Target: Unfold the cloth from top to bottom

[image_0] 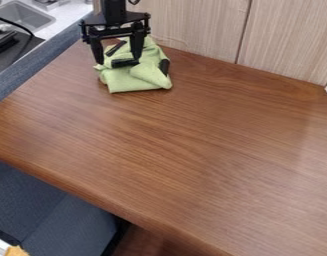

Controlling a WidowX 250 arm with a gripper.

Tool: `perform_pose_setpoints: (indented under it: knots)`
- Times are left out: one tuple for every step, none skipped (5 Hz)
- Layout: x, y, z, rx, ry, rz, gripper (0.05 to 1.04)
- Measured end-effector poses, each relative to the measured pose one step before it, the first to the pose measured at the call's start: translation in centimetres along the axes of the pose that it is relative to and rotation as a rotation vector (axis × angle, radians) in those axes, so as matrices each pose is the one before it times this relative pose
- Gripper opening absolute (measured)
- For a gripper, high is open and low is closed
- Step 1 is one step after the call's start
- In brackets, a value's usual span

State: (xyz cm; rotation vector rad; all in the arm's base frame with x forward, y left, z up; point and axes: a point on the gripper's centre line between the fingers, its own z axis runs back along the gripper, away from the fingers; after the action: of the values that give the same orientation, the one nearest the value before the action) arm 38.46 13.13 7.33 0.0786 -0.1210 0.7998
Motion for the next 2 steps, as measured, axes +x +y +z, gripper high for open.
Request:
perform_pose_setpoints:
  knots:
    - [-0.084,-0.827,-0.641,0.007,0.0098,0.0167,1.0]
    - [0.075,-0.732,-0.661,0.007,0.0009,-0.0053,1.001]
